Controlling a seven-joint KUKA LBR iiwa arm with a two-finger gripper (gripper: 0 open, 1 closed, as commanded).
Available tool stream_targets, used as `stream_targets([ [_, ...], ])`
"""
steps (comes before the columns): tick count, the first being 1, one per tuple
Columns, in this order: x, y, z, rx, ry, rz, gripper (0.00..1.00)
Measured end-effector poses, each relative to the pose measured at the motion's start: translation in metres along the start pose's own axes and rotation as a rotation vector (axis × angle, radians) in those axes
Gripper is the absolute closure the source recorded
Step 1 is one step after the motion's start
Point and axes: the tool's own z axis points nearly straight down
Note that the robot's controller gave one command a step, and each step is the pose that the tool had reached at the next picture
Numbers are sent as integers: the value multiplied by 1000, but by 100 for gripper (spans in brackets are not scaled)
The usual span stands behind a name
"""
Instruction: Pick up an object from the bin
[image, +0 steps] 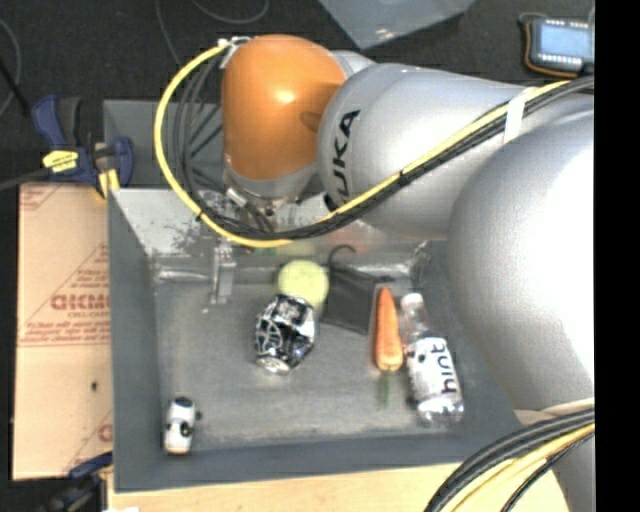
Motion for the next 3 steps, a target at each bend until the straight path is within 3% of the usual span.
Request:
stream_targets([
  [1,1,-1,-1,0,1,1,0],
  [2,2,5,-10,1,-6,-69,0],
  [3,4,-5,17,-2,-8,-93,0],
])
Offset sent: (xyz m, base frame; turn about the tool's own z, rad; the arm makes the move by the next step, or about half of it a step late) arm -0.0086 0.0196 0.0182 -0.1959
